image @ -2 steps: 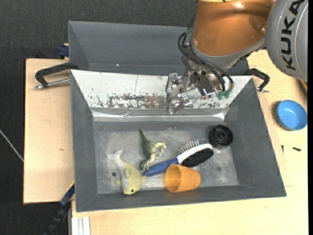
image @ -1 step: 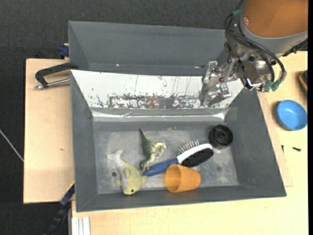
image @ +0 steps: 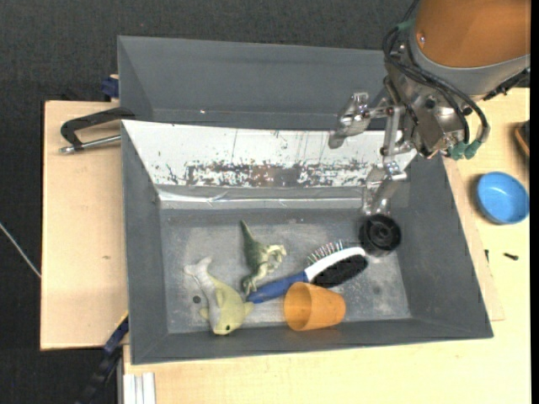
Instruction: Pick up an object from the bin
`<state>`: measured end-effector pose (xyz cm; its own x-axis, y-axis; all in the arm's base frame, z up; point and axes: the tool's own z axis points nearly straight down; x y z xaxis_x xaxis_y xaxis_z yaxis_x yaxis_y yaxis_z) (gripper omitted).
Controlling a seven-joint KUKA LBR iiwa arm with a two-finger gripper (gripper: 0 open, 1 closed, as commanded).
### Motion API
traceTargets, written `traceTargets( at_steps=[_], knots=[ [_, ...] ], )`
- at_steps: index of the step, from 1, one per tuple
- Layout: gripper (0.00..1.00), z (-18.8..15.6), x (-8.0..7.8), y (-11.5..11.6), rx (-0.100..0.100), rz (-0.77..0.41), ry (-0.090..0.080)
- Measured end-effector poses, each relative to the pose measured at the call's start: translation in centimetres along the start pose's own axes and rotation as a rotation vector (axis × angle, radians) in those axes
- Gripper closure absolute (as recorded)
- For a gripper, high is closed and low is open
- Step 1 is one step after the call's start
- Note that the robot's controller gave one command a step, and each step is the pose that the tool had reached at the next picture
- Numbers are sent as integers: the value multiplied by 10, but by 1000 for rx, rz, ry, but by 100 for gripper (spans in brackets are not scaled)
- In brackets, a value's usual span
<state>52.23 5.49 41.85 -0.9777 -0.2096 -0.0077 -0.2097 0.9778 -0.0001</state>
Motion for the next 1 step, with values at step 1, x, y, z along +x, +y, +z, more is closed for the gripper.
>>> traceTargets(
  at_steps=[1],
  knots=[
    [0,185,-42,56,-3,-244,11]
  ],
)
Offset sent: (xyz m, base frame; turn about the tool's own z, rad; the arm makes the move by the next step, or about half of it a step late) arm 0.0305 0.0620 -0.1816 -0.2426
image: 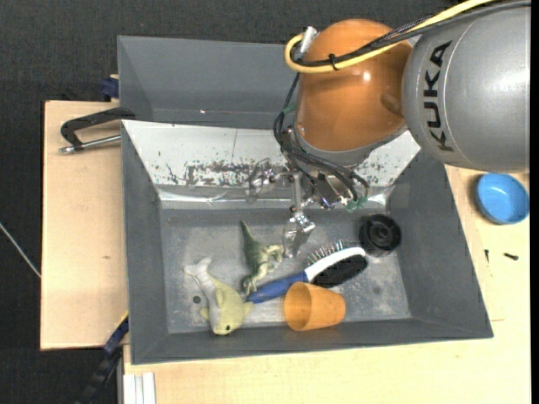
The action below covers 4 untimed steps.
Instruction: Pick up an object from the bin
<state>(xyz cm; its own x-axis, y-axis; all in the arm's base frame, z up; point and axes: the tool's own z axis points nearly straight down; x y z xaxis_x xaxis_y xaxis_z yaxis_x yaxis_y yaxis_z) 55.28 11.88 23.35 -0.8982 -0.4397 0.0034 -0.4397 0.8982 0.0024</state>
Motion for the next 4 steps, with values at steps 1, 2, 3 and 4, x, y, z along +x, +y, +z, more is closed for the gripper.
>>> traceTargets(
  at_steps=[1,2,3,4],
  knots=[
    [0,-21,-21,10,5,-301,-13],
    [0,86,47,-16,4,-641,-2],
    [0,133,40,-20,26,-700,-38],
    [100,138,44,-17,14,-698,-25]
  ],
)
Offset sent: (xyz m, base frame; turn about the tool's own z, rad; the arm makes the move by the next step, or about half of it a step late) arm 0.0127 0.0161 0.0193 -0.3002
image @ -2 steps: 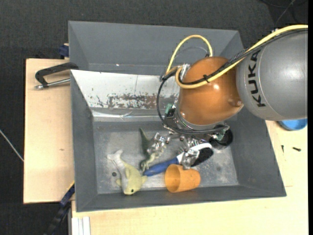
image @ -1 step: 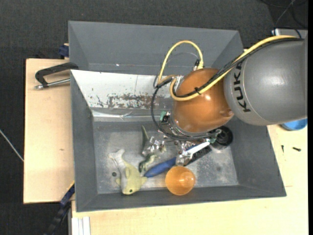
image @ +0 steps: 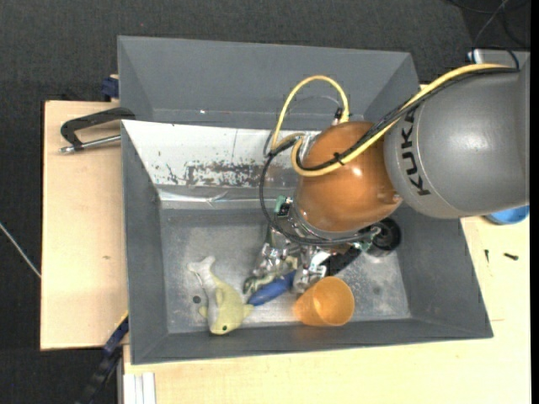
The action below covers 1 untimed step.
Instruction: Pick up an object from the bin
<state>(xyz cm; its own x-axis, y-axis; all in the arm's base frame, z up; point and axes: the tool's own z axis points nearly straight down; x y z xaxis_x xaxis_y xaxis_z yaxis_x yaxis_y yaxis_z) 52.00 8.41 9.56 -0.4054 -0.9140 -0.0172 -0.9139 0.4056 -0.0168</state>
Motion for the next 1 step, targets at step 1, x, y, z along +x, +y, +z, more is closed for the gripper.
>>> traceTargets(
  at_steps=[1],
  knots=[
    [100,-163,17,-10,-5,-28,9]
  ],
)
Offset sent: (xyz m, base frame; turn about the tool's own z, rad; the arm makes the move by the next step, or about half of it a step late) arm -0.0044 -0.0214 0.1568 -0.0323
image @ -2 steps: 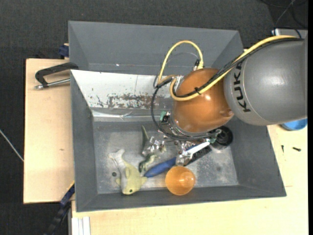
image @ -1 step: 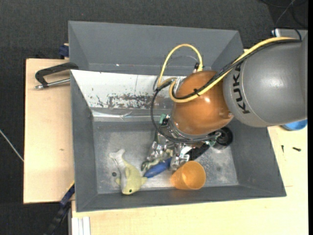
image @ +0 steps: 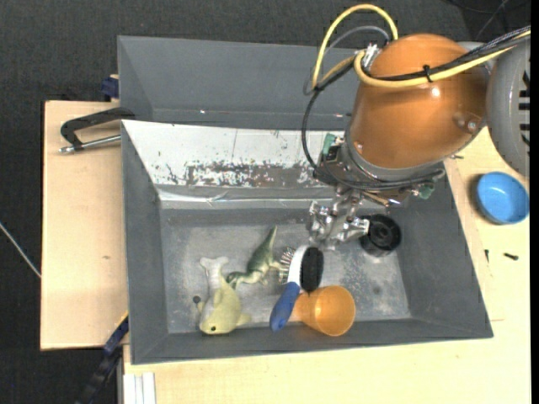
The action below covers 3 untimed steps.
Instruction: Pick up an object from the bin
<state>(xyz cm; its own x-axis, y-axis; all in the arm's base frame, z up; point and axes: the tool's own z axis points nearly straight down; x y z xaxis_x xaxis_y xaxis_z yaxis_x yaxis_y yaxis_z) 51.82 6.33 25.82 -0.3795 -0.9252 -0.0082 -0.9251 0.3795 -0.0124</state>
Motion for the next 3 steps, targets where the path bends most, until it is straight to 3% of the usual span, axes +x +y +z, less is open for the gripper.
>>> traceTargets(
  at_steps=[1,2,3],
  knots=[
    [0,5,0,2,-10,-2,4],
    [0,187,11,-21,-15,-197,5],
    [100,185,8,-21,-11,-198,-1]
  ],
)
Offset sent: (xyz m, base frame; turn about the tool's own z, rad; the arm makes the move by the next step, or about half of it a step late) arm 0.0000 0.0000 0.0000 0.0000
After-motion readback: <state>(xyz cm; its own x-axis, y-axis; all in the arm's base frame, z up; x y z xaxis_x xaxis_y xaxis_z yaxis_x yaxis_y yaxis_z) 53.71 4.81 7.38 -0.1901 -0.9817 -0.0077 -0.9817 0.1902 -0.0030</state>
